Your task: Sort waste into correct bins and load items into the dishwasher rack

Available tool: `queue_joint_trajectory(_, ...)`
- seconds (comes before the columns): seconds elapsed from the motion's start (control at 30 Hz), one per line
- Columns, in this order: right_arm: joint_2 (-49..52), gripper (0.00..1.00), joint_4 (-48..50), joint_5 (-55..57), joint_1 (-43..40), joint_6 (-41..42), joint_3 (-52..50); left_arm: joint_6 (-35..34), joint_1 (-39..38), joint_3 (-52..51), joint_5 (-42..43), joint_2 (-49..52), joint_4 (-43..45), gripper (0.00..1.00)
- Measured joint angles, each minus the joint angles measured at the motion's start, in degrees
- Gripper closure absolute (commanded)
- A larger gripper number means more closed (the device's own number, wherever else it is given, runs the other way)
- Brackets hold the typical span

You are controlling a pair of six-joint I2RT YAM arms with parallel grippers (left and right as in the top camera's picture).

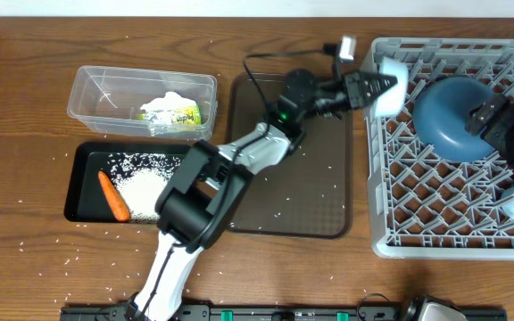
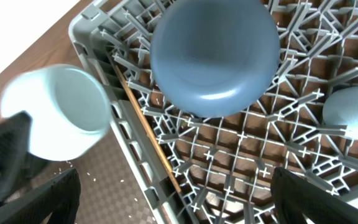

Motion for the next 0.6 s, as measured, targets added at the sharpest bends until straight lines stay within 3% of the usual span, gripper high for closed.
queue_joint_trajectory(0.3, 0.0, 0.09, -1.2, 0.0, 0.0, 0.0, 0.0, -4.5, -2.3, 0.1, -2.3, 2.1, 5.0, 0.94)
queue_joint_trajectory(0.6, 0.0, 0.09, -1.8, 0.3, 0.0, 0.0, 0.0, -6.8, -2.5, 0.2, -3.0, 2.2, 4.3, 0.94)
